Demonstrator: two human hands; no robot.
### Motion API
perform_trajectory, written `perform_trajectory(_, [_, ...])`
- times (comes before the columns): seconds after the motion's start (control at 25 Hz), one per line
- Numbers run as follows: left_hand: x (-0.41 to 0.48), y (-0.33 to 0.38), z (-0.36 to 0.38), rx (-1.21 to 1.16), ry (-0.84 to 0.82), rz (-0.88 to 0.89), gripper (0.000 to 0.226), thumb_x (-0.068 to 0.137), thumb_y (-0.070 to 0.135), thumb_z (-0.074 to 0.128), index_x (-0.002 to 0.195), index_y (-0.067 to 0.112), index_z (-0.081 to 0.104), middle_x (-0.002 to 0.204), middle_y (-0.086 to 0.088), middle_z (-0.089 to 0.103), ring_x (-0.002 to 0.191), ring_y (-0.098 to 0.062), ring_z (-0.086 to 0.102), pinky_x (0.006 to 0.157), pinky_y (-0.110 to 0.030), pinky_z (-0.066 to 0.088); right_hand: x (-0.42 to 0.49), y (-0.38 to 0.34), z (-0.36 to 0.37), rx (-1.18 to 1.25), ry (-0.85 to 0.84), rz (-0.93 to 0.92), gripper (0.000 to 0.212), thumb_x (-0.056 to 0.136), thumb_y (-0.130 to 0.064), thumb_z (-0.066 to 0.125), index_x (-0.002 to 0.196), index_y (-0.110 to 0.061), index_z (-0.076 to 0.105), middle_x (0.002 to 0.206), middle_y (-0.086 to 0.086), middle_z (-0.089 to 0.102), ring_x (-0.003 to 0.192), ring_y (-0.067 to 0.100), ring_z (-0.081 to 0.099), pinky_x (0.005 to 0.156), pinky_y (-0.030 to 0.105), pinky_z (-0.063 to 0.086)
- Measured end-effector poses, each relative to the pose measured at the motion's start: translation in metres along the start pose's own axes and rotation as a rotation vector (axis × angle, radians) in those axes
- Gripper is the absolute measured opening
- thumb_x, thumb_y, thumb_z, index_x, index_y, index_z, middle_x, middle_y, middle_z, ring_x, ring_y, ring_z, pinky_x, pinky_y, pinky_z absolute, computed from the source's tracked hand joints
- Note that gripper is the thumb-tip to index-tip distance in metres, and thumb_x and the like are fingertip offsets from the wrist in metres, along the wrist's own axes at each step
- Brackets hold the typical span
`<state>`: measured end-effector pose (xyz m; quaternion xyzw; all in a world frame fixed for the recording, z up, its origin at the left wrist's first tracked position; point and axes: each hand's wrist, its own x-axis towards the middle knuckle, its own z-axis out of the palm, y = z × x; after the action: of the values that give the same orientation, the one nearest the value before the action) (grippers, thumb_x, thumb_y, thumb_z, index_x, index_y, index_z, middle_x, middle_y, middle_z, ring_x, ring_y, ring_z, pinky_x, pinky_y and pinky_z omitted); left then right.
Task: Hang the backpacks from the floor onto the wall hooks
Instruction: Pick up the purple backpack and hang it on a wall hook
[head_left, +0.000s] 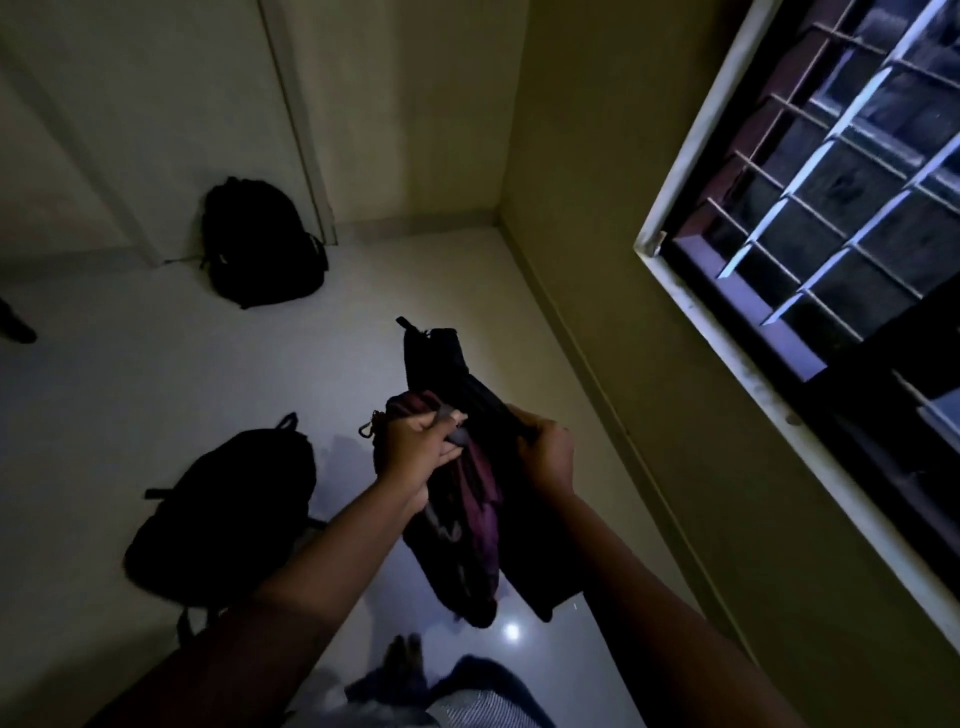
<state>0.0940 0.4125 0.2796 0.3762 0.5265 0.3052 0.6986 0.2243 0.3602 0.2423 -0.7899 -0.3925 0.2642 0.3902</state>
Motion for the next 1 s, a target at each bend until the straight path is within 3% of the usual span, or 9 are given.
perform_trajectory(0.16, [0.095, 0.035, 0.029, 0.078, -0.051, -0.046, 0.033, 0.089, 0.010, 0.056, 0.117, -0.007, 0.059, 0.098, -0.010, 0.065, 0.076, -0.017, 0.060, 0.076, -0.025, 0.053, 0.093, -0.004, -0.001, -0.033, 0.039, 0.053, 0.042, 0.080, 0.000, 0.050, 0.115, -0.015, 0.068, 0.111, 0.007, 0.072, 0.101, 0.011, 0.066, 0.075, 0.017, 0.044])
perform_trajectory(0.28, [0.171, 0.065, 0.052, 0.112, -0.063, -0.044, 0.033, 0.089, 0.012, 0.058, 0.116, -0.006, 0.060, 0.092, -0.011, 0.065, 0.073, -0.018, 0.060, 0.062, -0.015, 0.056, 0.177, -0.001, 0.000, -0.124, 0.030, 0.090, 0.042, 0.083, -0.004, 0.048, 0.120, -0.016, 0.064, 0.114, 0.007, 0.071, 0.102, 0.020, 0.068, 0.078, 0.020, 0.045])
perform_trajectory(0.52, [0.289, 0.111, 0.102, 0.128, -0.019, -0.126, 0.031, 0.090, 0.011, 0.055, 0.115, -0.007, 0.060, 0.114, -0.018, 0.063, 0.085, -0.027, 0.063, 0.083, -0.032, 0.053, 0.312, 0.000, -0.007, -0.260, -0.054, 0.157, 0.031, 0.088, -0.011, 0.050, 0.117, -0.009, 0.062, 0.111, 0.011, 0.070, 0.099, 0.024, 0.067, 0.081, 0.025, 0.048])
perform_trajectory(0.64, [0.337, 0.136, 0.124, 0.097, -0.011, -0.137, 0.028, 0.090, 0.009, 0.055, 0.110, -0.010, 0.061, 0.124, -0.020, 0.061, 0.106, -0.036, 0.061, 0.098, -0.041, 0.048, 0.365, -0.006, -0.002, -0.137, -0.083, 0.215, 0.037, 0.090, -0.008, 0.048, 0.126, -0.013, 0.058, 0.121, 0.008, 0.067, 0.107, 0.022, 0.065, 0.084, 0.020, 0.046])
perform_trajectory(0.72, [0.367, 0.154, 0.137, 0.112, -0.005, -0.130, 0.031, 0.088, 0.008, 0.057, 0.114, -0.010, 0.059, 0.124, -0.023, 0.060, 0.110, -0.039, 0.060, 0.097, -0.039, 0.048, 0.393, -0.021, 0.001, -0.074, -0.067, 0.177, 0.038, 0.089, -0.009, 0.051, 0.125, -0.014, 0.059, 0.120, 0.009, 0.068, 0.107, 0.022, 0.065, 0.086, 0.021, 0.047])
perform_trajectory(0.84, [0.404, 0.180, 0.154, 0.180, -0.045, -0.106, 0.040, 0.086, 0.008, 0.060, 0.121, -0.011, 0.055, 0.111, -0.027, 0.063, 0.095, -0.036, 0.065, 0.086, -0.034, 0.052, 0.423, -0.049, 0.006, 0.000, -0.075, 0.067, 0.038, 0.085, -0.014, 0.052, 0.121, -0.012, 0.062, 0.116, 0.009, 0.069, 0.099, 0.011, 0.064, 0.075, 0.001, 0.043])
perform_trajectory(0.92, [0.428, 0.204, 0.160, 0.250, -0.087, -0.045, 0.029, 0.084, 0.008, 0.062, 0.108, -0.009, 0.064, 0.091, -0.020, 0.066, 0.076, -0.026, 0.064, 0.076, -0.028, 0.052, 0.447, -0.068, 0.013, 0.021, -0.117, 0.016, 0.040, 0.084, -0.017, 0.054, 0.123, -0.014, 0.060, 0.118, 0.008, 0.068, 0.100, 0.009, 0.062, 0.088, 0.011, 0.048])
perform_trajectory(1.0, [0.458, 0.237, 0.160, 0.328, -0.111, 0.033, 0.019, 0.081, 0.013, 0.066, 0.088, -0.004, 0.070, 0.079, -0.015, 0.068, 0.074, -0.027, 0.065, 0.075, -0.032, 0.054, 0.476, -0.091, 0.021, -0.003, -0.090, -0.003, 0.038, 0.088, -0.016, 0.057, 0.125, -0.014, 0.057, 0.122, 0.008, 0.067, 0.105, 0.014, 0.063, 0.086, 0.018, 0.046])
